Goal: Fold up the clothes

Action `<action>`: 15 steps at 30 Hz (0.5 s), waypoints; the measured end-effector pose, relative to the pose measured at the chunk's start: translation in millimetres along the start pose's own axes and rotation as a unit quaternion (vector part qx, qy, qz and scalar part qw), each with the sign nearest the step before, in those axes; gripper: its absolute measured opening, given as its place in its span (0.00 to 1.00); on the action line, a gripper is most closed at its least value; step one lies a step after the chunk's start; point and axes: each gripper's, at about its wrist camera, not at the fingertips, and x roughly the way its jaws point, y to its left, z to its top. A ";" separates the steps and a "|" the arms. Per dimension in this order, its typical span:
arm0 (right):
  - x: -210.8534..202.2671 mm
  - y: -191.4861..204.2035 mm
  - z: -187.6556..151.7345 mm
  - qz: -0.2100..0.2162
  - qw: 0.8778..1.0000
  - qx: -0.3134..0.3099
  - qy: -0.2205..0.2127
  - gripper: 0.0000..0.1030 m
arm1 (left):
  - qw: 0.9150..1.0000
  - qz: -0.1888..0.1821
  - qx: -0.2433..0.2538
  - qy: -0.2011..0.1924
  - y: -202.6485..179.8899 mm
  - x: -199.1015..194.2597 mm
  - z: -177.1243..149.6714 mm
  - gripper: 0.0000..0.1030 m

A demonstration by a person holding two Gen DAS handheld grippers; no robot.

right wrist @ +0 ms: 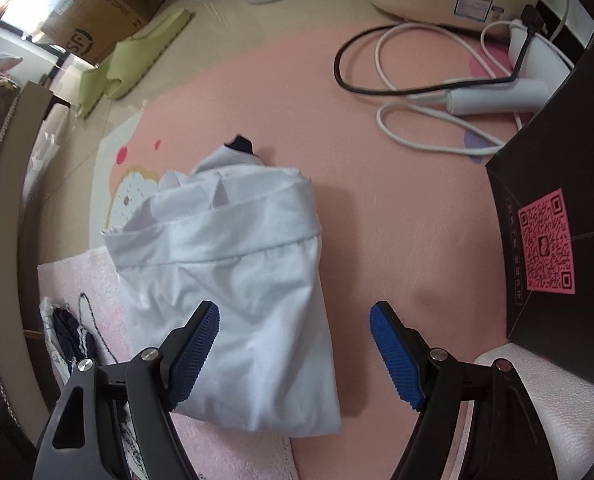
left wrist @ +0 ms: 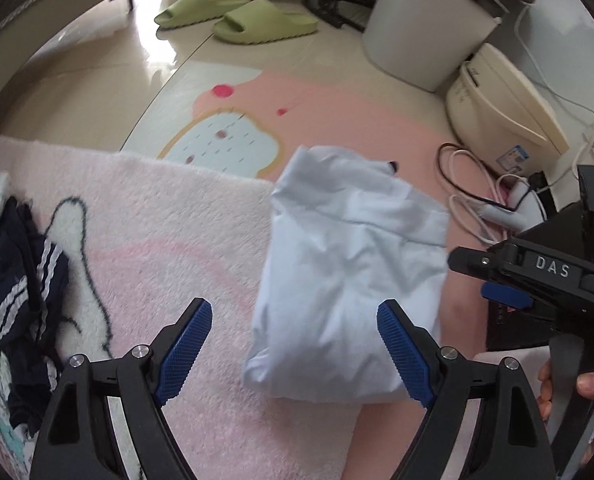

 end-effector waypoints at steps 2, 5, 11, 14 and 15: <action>-2.3 5.6 4.5 0.011 1.000 0.004 -0.009 0.75 | 0.999 0.008 0.030 -0.011 -13.7 -4.3 2.7 0.82; -2.4 13.2 11.6 0.036 0.999 -0.002 -0.018 0.75 | 0.996 0.019 0.081 -0.016 -34.8 -5.0 3.3 0.82; 10.8 13.5 21.8 0.128 0.992 -0.012 -0.005 0.54 | 0.989 0.027 0.144 -0.010 -60.9 13.4 3.7 0.82; 11.9 8.6 15.4 0.166 0.986 0.008 0.020 0.36 | 0.987 0.022 0.162 -0.003 -69.4 22.5 1.4 0.82; 13.2 8.8 14.2 0.169 0.985 0.009 0.024 0.36 | 0.986 0.018 0.163 0.000 -71.7 24.8 0.3 0.82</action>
